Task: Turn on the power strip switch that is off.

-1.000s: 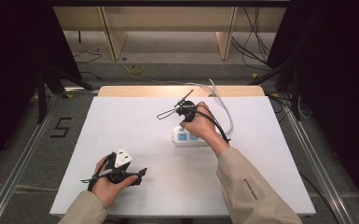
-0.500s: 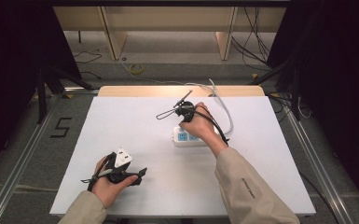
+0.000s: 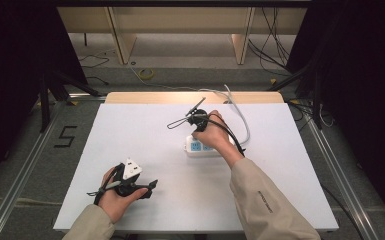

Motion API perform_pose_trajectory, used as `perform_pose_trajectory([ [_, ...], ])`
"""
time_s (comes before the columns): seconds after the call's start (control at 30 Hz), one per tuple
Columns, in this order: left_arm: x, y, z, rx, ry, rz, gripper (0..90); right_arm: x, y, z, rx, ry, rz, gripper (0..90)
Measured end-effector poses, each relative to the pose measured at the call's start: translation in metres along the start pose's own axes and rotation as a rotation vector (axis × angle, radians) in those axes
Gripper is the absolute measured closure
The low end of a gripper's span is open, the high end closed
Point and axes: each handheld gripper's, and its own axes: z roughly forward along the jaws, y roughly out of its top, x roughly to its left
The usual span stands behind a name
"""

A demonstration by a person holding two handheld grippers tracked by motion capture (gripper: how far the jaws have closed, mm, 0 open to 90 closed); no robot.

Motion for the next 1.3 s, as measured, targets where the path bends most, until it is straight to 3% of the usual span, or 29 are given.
perform_pose_trajectory([
  [1.3, -0.0007, 0.0003, 0.0011, 0.001, -0.004, 0.002, 19.8, 0.0039, -0.0016, 0.0034, 0.004, -0.022, -0.004, 90.0],
])
